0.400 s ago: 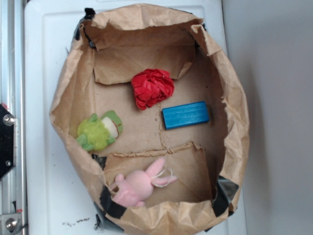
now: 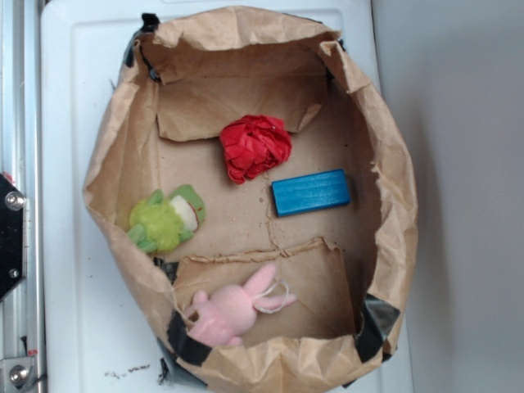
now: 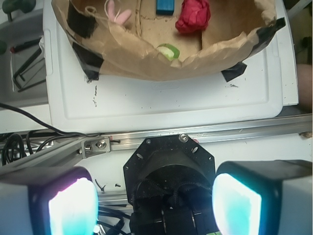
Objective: Grab the green animal.
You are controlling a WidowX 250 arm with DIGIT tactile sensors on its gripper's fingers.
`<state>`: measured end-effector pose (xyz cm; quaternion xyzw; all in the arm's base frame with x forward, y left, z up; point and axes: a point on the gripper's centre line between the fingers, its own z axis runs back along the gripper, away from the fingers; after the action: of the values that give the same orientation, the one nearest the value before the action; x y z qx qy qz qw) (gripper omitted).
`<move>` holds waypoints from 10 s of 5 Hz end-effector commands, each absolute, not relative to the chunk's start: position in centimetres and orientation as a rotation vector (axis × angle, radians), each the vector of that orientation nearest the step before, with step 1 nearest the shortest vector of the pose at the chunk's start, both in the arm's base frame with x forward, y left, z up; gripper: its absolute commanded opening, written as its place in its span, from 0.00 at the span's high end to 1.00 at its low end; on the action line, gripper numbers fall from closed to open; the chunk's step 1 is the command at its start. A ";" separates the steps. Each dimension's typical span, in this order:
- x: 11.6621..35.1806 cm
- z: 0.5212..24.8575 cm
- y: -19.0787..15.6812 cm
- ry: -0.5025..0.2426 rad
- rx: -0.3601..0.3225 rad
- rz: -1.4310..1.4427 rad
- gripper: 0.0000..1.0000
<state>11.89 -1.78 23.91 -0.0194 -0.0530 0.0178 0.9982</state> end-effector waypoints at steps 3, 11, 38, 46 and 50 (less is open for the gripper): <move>27.2 16.9 1.1 -0.277 0.039 0.047 0.00; 24.4 9.9 4.6 -0.060 0.014 0.008 0.00; 24.1 7.9 0.9 -0.097 -0.103 -0.117 0.00; 22.5 4.5 0.0 -0.124 -0.009 -0.147 0.00; 18.1 2.3 -1.6 -0.087 0.024 -0.147 0.87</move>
<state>17.90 -0.97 1.47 0.0098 -0.0340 -0.0569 0.9978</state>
